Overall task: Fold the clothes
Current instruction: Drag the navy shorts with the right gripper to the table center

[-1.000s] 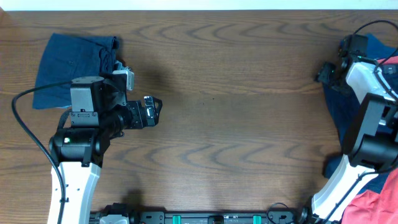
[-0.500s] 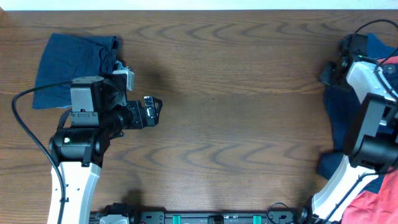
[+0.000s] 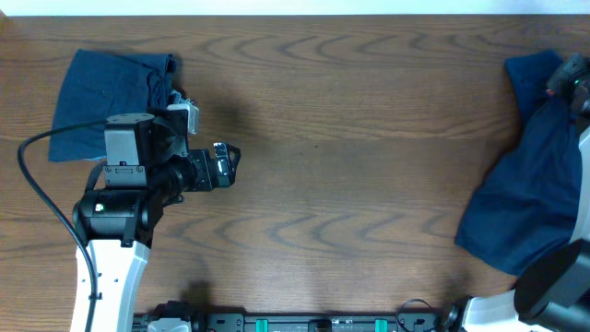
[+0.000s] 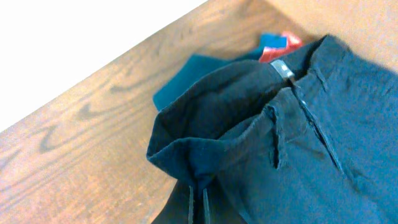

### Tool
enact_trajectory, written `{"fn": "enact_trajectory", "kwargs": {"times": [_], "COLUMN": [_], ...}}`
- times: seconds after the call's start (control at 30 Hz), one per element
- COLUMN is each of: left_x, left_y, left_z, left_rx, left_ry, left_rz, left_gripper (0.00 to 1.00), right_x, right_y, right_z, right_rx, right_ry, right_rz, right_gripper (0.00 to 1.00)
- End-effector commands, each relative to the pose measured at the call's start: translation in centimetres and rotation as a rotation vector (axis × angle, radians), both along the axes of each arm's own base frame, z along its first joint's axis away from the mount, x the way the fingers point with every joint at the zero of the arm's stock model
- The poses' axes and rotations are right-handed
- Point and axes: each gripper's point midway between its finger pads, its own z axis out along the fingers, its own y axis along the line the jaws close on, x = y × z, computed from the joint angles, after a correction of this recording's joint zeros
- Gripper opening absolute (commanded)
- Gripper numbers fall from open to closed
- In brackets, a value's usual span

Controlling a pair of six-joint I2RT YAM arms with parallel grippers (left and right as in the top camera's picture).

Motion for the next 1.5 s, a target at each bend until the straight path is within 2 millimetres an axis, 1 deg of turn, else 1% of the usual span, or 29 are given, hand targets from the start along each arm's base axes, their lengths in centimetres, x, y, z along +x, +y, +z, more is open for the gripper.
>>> {"fn": "enact_trajectory", "kwargs": {"times": [0.0, 0.07, 0.17, 0.2, 0.23, 0.3, 0.33, 0.37, 0.43, 0.5, 0.57, 0.6, 0.67, 0.73, 0.77, 0.8, 0.83, 0.9, 1.0, 1.1, 1.17, 1.27, 1.37, 1.4, 1.43, 1.47], "left_x": [0.2, 0.2, 0.2, 0.2, 0.3, 0.5, 0.6, 0.6, 0.5, 0.1, -0.4, -0.7, -1.2, -1.4, -1.5, -1.5, -1.5, -1.4, -1.1, -0.2, 0.6, 2.1, 3.1, 3.5, 3.9, 4.4], "left_y": [-0.1, -0.1, -0.1, -0.1, 0.1, 0.6, 1.2, 1.9, 3.8, 5.6, 7.3, 8.2, 9.5, 10.1, 10.4, 10.6, 10.6, 10.6, 10.2, 8.8, 7.7, 6.1, 3.8, 3.0, 2.5, 2.2], "left_z": [0.9, 0.9, 1.4, 1.7, 2.5, 4.0, 4.9, 5.8, 7.9, 9.9, 11.7, 12.5, 13.8, 14.8, 15.1, 15.3, 15.4, 15.2, 14.3, 12.6, 11.0, 7.4, 3.2, 1.7, 0.5, -1.4], "left_rx": [-0.004, -0.004, -0.016, -0.022, -0.026, -0.021, -0.016, -0.009, 0.017, 0.051, 0.086, 0.103, 0.126, 0.141, 0.142, 0.143, 0.146, 0.155, 0.152, 0.124, 0.107, 0.109, 0.141, 0.151, 0.163, 0.192], "left_ry": [-0.024, -0.026, -0.031, -0.037, -0.053, -0.088, -0.109, -0.125, -0.165, -0.206, -0.242, -0.259, -0.283, -0.306, -0.314, -0.319, -0.321, -0.316, -0.279, -0.216, -0.153, -0.022, 0.12, 0.166, 0.205, 0.258], "left_rz": [-0.014, -0.014, 0.002, 0.008, 0.023, 0.059, 0.094, 0.132, 0.219, 0.293, 0.364, 0.4, 0.453, 0.469, 0.48, 0.486, 0.487, 0.473, 0.445, 0.341, 0.273, 0.196, 0.072, 0.03, 0.008, -0.002], "left_gripper": [0.98, 0.98, 0.98, 0.98, 0.98, 0.98, 0.98, 0.98, 0.98, 0.98, 0.98, 0.98, 0.98, 0.98, 0.98, 0.98, 0.98, 0.98, 0.98, 0.98, 0.98, 0.98, 1.0, 0.98, 0.98, 0.98], "right_x": [-0.2, -0.1, 0.5, 0.6, 0.9, 1.0, 0.9, 0.8, 0.4, -0.5, -2.2, -3.4, -5.9, -8.0, -8.5, -8.6, -8.5, -8.1, -7.2, -6.7, -6.4, -6.5, -7.4, -7.7, -8.1, -8.6], "right_y": [1.0, 2.1, 5.2, 6.6, 9.3, 13.3, 15.8, 18.1, 24.1, 30.3, 37.4, 40.8, 46.5, 50.5, 51.6, 51.9, 51.8, 50.8, 47.9, 44.2, 41.3, 37.2, 33.6, 32.7, 31.8, 30.8], "right_z": [4.8, 6.5, 9.8, 10.9, 12.9, 15.3, 16.5, 17.2, 18.0, 17.4, 15.7, 14.5, 12.1, 9.8, 8.9, 8.1, 7.8, 7.5, 7.9, 8.9, 9.5, 9.7, 8.8, 8.3, 7.6, 6.8], "right_rx": [-0.053, -0.042, 0.0, 0.023, 0.063, 0.117, 0.149, 0.175, 0.225, 0.27, 0.306, 0.332, 0.375, 0.369, 0.343, 0.311, 0.286, 0.249, 0.227, 0.22, 0.214, 0.211, 0.222, 0.226, 0.233, 0.243], "right_ry": [-0.107, -0.165, -0.286, -0.326, -0.401, -0.483, -0.516, -0.537, -0.551, -0.519, -0.45, -0.403, -0.31, -0.232, -0.204, -0.184, -0.173, -0.16, -0.151, -0.154, -0.155, -0.133, -0.065, -0.038, -0.002, 0.041], "right_rz": [0.05, 0.098, 0.231, 0.28, 0.38, 0.511, 0.584, 0.651, 0.809, 0.946, 1.108, 1.183, 1.304, 1.382, 1.39, 1.369, 1.344, 1.292, 1.218, 1.141, 1.077, 0.982, 0.891, 0.868, 0.842, 0.814], "right_gripper": [0.01, 0.01, 0.01, 0.01, 0.01, 0.01, 0.01, 0.01, 0.01, 0.02, 0.05, 0.13, 0.48, 0.72, 0.79, 0.82, 0.84, 0.85, 0.86, 0.85, 0.82, 0.79, 0.77, 0.77, 0.77, 0.77]}}
